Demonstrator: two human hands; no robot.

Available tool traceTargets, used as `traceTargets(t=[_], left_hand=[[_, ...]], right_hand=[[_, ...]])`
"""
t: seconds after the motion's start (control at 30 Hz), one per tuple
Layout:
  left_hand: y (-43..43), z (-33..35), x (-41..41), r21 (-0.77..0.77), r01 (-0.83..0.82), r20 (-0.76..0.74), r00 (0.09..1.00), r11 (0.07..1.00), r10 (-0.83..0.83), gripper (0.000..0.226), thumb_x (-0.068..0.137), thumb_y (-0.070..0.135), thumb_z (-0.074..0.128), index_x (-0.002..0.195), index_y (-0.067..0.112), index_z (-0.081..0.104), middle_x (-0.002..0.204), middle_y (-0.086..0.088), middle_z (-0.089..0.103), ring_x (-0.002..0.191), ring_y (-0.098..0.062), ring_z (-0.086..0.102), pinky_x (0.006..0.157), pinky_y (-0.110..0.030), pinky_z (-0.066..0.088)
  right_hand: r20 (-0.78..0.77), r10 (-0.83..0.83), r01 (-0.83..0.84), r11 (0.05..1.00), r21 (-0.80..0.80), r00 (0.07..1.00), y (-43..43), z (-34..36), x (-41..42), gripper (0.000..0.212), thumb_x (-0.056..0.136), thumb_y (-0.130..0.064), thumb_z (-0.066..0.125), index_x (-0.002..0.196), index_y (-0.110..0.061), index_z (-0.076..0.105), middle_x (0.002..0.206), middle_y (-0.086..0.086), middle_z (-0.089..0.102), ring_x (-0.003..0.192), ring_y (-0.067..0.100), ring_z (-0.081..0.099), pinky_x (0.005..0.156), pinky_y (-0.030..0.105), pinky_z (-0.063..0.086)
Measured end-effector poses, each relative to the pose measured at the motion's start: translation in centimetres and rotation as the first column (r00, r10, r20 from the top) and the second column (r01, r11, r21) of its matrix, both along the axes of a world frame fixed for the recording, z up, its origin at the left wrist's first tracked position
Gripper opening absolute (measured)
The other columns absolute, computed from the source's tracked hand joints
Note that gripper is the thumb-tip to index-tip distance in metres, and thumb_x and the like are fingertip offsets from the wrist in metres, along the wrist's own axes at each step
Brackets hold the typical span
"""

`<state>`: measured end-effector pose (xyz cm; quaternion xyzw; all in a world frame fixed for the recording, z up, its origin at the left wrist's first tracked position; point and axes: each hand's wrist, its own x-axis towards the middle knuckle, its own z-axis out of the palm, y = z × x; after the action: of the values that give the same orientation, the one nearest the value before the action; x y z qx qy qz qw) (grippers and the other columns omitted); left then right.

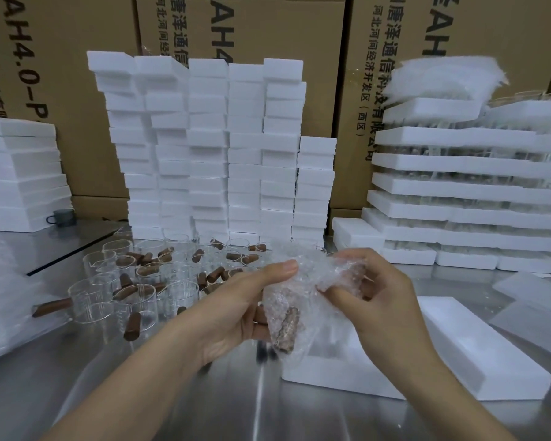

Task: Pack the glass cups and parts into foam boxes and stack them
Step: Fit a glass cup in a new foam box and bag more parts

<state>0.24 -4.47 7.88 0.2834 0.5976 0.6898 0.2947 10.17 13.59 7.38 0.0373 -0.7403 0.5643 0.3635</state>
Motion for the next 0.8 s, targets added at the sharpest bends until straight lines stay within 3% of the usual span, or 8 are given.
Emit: traceTargets(t=[0.1,0.2,0.27,0.37,0.43,0.53,0.67,0.8], left_hand=[[0.7,-0.1,0.3,0.048,-0.070,0.047,0.997,0.996,0.068,0.061,0.060,0.064,0.095,0.104,0.023,0.087,0.119,-0.017,0.080,0.097,-0.030,0.079,0.080,-0.042,0.067],[0.9,-0.2,0.6,0.096,-0.131,0.066,0.990,0.987,0.125,0.060,0.070,0.064,0.091,0.110,0.021,0.085,0.117,-0.017,0.080,0.096,-0.028,0.079,0.082,-0.040,0.066],[0.7,0.0,0.7,0.098,-0.159,0.067,0.986,0.982,0.153,0.063,0.070,0.067,0.090,0.111,0.020,0.085,0.117,-0.015,0.081,0.096,-0.027,0.080,0.077,-0.037,0.065],[0.3,0.2,0.5,0.049,-0.129,0.028,0.991,0.990,0.128,0.066,0.073,0.071,0.086,0.114,0.020,0.084,0.122,-0.012,0.080,0.112,-0.026,0.078,0.088,-0.037,0.061],[0.0,0.3,0.5,0.024,-0.105,0.011,0.994,0.994,0.105,0.064,0.076,0.072,0.083,0.116,0.022,0.084,0.125,-0.010,0.079,0.117,-0.025,0.076,0.097,-0.039,0.056],[0.1,0.1,0.7,-0.014,-0.108,-0.005,0.994,0.994,0.108,0.063,0.077,0.073,0.081,0.116,0.023,0.083,0.122,-0.007,0.080,0.107,-0.021,0.078,0.088,-0.036,0.057],[0.9,-0.5,0.8,0.063,-0.157,0.027,0.987,0.986,0.156,0.055,0.083,0.071,0.079,0.117,0.028,0.083,0.120,-0.007,0.081,0.100,-0.020,0.078,0.080,-0.033,0.063],[1.0,-1.0,0.4,0.126,-0.183,0.103,0.980,0.975,0.170,0.047,0.083,0.068,0.080,0.116,0.034,0.083,0.126,-0.003,0.079,0.114,-0.023,0.077,0.089,-0.039,0.064]], right_hand=[[-0.036,-0.167,0.169,0.984,0.054,0.985,-0.3,-0.7,0.1,0.022,0.083,-0.012,0.083,0.094,-0.025,0.070,0.077,-0.002,0.068,0.063,0.019,0.059,0.059,0.026,0.051],[0.001,-0.034,0.034,0.999,0.024,0.999,-1.0,-0.3,0.7,0.012,0.092,-0.037,0.076,0.100,-0.028,0.079,0.092,-0.005,0.077,0.078,0.012,0.067,0.076,0.030,0.055],[0.205,0.072,-0.087,0.994,0.063,0.976,-1.7,0.6,-0.3,0.024,0.099,-0.041,0.061,0.096,-0.027,0.081,0.092,-0.001,0.078,0.085,0.011,0.071,0.085,0.025,0.056],[0.563,0.061,-0.214,0.954,0.211,0.824,-1.8,1.4,-1.1,0.029,0.107,-0.030,0.048,0.087,-0.034,0.067,0.072,-0.008,0.063,0.062,0.009,0.056,0.085,0.030,0.053],[0.449,0.221,-0.339,0.919,0.201,0.866,-1.6,1.1,-0.1,0.024,0.095,-0.033,0.052,0.079,-0.043,0.067,0.072,-0.018,0.060,0.067,0.002,0.054,0.072,0.018,0.046],[0.375,0.317,-0.407,0.893,0.191,0.871,-0.7,0.3,1.1,0.021,0.094,-0.029,0.059,0.081,-0.041,0.071,0.075,-0.018,0.065,0.070,0.000,0.059,0.066,0.015,0.046],[0.150,0.123,-0.136,0.988,0.078,0.981,-0.5,-0.7,-0.4,0.030,0.097,-0.014,0.076,0.115,-0.037,0.073,0.103,-0.009,0.073,0.067,0.012,0.067,0.063,0.015,0.050],[-0.010,-0.065,0.065,0.998,-0.006,0.998,0.0,-1.6,-0.6,0.021,0.093,-0.019,0.080,0.103,-0.036,0.072,0.097,-0.009,0.072,0.056,0.014,0.057,0.053,0.016,0.047]])
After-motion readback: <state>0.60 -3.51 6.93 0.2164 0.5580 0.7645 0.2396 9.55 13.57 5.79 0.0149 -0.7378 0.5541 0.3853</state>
